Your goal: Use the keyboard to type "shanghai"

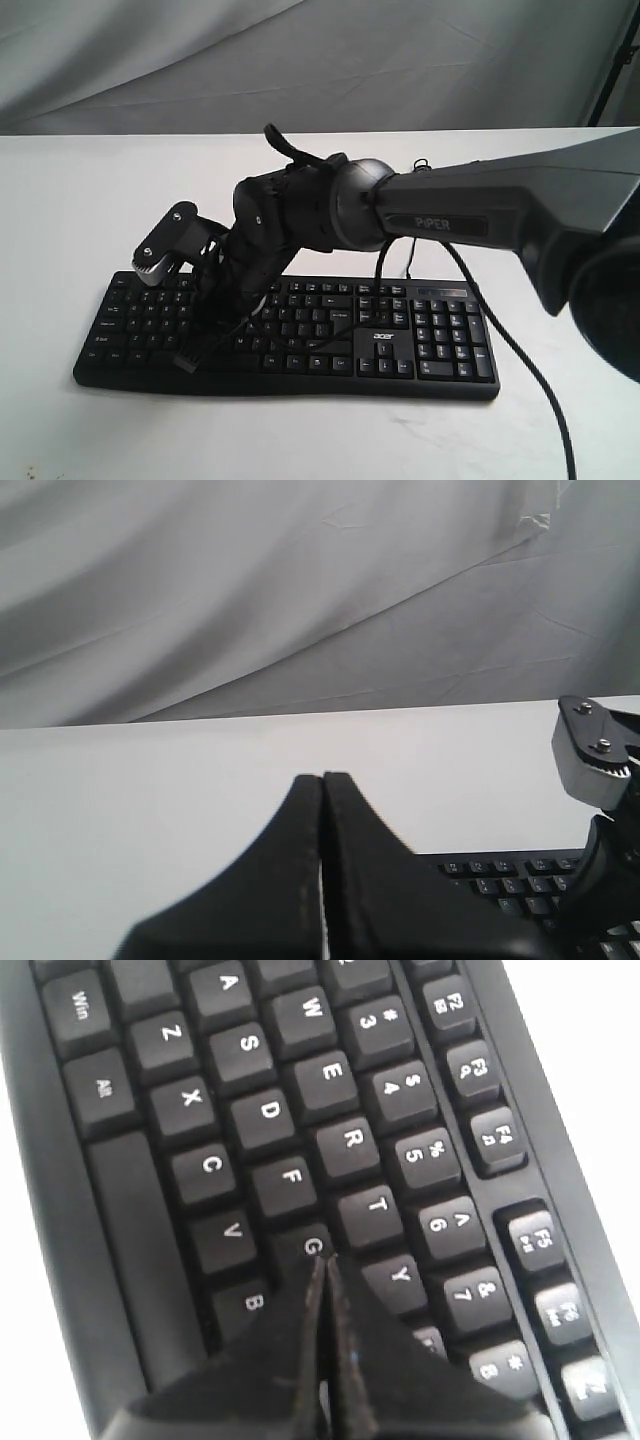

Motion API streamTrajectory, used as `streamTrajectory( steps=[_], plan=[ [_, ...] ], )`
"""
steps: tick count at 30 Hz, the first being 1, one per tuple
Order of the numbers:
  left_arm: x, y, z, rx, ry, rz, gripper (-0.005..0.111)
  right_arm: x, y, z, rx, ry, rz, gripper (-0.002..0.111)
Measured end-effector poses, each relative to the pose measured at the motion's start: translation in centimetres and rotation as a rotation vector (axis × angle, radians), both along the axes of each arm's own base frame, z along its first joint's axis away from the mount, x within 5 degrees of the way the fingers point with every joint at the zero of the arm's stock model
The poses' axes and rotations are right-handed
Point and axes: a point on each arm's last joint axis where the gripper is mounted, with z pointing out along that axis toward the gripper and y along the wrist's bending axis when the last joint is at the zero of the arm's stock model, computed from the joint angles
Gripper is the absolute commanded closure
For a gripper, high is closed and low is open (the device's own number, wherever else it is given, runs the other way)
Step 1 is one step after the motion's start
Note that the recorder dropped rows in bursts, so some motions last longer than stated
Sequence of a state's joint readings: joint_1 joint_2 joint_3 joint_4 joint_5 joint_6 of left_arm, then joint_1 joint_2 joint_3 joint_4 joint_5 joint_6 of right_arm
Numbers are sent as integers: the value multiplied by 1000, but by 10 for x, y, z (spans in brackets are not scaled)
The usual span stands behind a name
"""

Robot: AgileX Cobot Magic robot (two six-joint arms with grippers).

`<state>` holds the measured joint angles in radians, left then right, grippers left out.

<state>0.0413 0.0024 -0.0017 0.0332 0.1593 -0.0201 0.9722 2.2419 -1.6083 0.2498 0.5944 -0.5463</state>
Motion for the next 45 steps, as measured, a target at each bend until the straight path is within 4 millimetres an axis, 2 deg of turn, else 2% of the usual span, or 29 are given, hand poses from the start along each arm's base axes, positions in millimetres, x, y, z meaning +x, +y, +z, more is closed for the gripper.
streamTrajectory(
  steps=[7,11,16,20,26,38,45],
  plan=[
    [0,0,0,0,0,0,107,3,-6,42,28,-92,7,108],
    [0,0,0,0,0,0,107,6,2,55,62,-122,12,108],
    [0,0,0,0,0,0,107,8,32,50,80,-108,65,108],
    [0,0,0,0,0,0,107,7,57,33,61,-77,125,108],
    [0,0,0,0,0,0,107,8,77,23,48,-48,186,108],
    [0,0,0,0,0,0,107,7,85,8,54,-9,209,108],
    [0,0,0,0,0,0,107,7,85,8,54,-5,212,108]
  ],
)
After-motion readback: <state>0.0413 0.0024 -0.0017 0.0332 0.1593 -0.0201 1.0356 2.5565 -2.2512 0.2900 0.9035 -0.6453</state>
